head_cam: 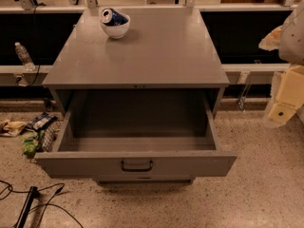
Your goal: Close top drawer
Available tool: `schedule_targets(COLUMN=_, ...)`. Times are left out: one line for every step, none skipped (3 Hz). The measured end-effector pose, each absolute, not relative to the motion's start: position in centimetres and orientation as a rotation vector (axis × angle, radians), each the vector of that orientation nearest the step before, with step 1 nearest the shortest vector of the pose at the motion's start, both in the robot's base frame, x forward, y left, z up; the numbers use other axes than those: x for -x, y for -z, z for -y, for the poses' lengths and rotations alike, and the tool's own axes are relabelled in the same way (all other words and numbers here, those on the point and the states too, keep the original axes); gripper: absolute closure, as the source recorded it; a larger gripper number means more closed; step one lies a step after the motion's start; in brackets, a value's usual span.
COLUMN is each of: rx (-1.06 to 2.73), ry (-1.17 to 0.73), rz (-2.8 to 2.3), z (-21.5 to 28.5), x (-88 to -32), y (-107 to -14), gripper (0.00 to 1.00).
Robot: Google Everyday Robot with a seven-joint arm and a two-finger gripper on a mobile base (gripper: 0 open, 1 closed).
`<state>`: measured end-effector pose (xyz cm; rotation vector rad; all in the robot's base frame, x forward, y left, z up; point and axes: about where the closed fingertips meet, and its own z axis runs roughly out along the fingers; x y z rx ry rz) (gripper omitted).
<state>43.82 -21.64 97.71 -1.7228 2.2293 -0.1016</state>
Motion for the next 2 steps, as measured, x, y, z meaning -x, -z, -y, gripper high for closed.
schedule_targets(rx=1.723, ry=0.102, rz=-2.229, z=21.6, x=-43.8, y=-97.7, gripper=0.00)
schedule_targets(rx=1.706, ry=-0.039, rz=-2.175, z=20.7, x=-43.7, y=-95.1, gripper=0.21)
